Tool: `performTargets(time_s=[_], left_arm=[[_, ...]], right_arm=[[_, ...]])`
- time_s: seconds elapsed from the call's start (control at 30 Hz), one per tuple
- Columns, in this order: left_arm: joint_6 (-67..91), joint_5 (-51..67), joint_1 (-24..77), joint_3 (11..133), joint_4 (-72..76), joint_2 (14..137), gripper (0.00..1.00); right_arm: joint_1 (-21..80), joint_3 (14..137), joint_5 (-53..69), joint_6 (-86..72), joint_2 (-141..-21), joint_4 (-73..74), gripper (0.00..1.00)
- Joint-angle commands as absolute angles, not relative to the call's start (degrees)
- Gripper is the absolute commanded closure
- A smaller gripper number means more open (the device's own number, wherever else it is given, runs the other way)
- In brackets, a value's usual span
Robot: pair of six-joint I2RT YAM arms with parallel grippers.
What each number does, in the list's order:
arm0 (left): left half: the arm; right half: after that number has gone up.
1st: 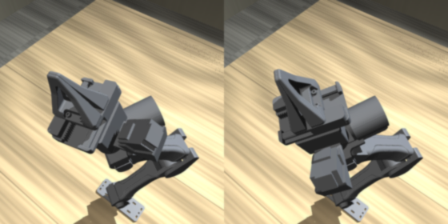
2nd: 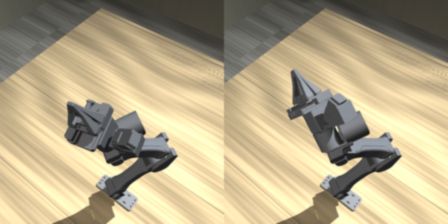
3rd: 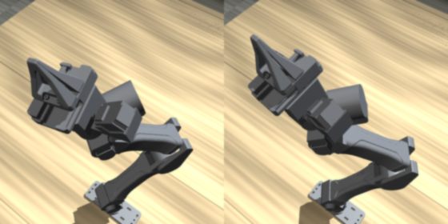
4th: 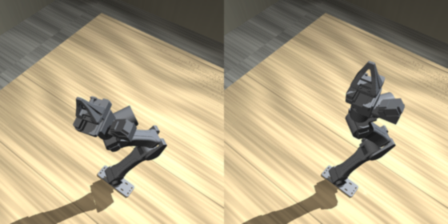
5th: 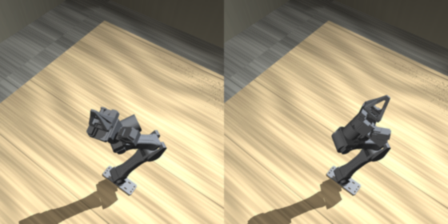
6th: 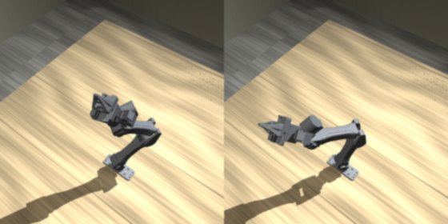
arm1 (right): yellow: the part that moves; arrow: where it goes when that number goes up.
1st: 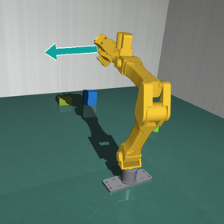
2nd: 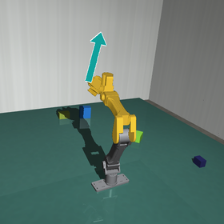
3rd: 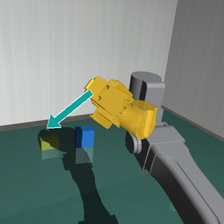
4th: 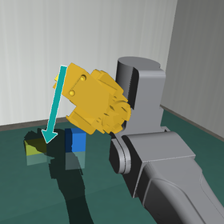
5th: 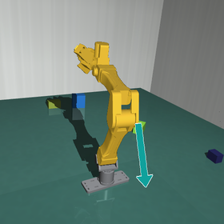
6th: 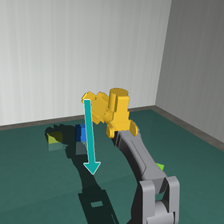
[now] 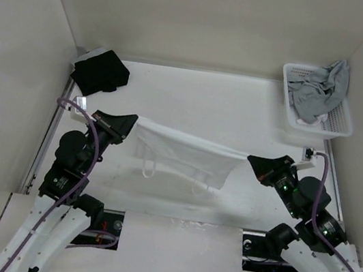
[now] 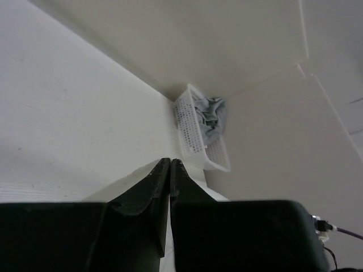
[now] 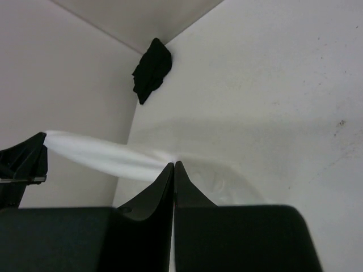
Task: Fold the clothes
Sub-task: Fold the tank top
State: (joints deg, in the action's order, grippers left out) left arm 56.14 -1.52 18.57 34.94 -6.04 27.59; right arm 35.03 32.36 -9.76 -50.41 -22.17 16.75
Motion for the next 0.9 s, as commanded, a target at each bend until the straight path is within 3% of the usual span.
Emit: performTargets(time_s=[0.0,0.2,0.4,0.57,0.67,0.87], left_arm=[[54.7,-2.5,21.2,38.1,-21.6,27.4,0.99],[55.2,-4.4,20.8,32.8,-17.3,33.6,0.98],[55.3,-2.9,14.6,31.5,5.8,58.4,0.98],[56.0,-3.3,14.5,40.3,14.4,74.0,0.98],[56.2,-2.9,14.7,42.3,15.3,76.1,0.98],[56.2,-1.8,15.2,33.4,15.9,68.8,0.98]], right_arm=[[39.7,37.3,-17.6,-50.3,-22.1,34.7,0.97],[41.3,34.5,-16.2,-47.8,-34.0,22.9,0.97],[25.0,34.8,-2.2,-44.3,-57.3,-0.4,0.97],[18.0,43.6,3.6,-42.5,-73.5,-6.2,0.97],[16.1,45.2,5.1,-42.0,-76.2,-7.0,0.97],[16.1,35.8,4.7,-41.9,-68.0,-7.2,0.97]])
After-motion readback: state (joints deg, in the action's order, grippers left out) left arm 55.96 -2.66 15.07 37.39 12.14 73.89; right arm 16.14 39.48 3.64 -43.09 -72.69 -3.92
